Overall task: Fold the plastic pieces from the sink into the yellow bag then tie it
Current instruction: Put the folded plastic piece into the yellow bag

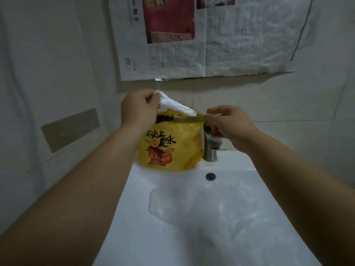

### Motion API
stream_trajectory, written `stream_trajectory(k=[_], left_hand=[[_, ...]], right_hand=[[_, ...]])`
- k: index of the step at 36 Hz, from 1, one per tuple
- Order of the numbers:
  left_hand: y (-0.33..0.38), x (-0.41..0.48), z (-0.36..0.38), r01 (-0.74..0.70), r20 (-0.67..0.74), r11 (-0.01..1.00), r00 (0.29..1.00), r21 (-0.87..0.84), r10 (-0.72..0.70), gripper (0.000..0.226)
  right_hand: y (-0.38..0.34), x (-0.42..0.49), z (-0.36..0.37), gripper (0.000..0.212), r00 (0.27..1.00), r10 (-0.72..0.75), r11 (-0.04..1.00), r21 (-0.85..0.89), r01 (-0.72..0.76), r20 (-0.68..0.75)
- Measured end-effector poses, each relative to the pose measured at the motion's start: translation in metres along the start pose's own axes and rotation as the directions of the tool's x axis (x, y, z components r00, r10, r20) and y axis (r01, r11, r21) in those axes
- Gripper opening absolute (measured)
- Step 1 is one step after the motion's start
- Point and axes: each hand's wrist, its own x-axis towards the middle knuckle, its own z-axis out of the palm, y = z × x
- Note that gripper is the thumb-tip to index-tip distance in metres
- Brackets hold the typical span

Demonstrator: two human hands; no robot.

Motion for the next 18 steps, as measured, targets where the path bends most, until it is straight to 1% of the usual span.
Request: stream_trajectory(k=[3, 6, 9, 12, 15, 18], left_hand=[[0.005, 0.029, 0.007, -0.1, 0.038, 0.982, 0.995, 0.158, 0.095, 0.024], [0.003, 0.053, 0.022, -0.148, 0.085, 0.945, 0.988, 0.292, 0.129, 0.02], [-0.004, 0.064, 0.039, -0.193, 0.208, 0.907, 0.971, 0.374, 0.121, 0.01], [-0.012, 0.067, 0.059, -0.25, 0.295, 0.882, 0.946, 0.4, 0.134, 0.008], [-0.016, 0.066, 0.073, -0.314, 0.418, 0.846, 0.9, 0.431, 0.121, 0.012], [-0.018, 0.067, 0.084, -0.361, 0.569, 0.8, 0.821, 0.479, 0.03, 0.007]], right_hand=[[0.003, 0.017, 0.005, 0.026, 1.0, -0.01, 0.999, -0.034, 0.01, 0.007], [0.006, 0.032, 0.006, 0.027, 1.0, -0.01, 0.996, -0.084, 0.01, 0.002], [0.01, 0.043, 0.009, 0.029, 1.0, -0.027, 0.991, -0.133, 0.028, 0.009], [0.015, 0.052, 0.013, 0.029, 0.998, -0.065, 0.976, -0.204, 0.069, 0.027], [0.02, 0.058, 0.017, 0.031, 0.992, -0.102, 0.955, -0.273, 0.12, 0.078], [0.025, 0.062, 0.022, 0.036, 0.978, -0.139, 0.905, -0.381, 0.189, 0.155]])
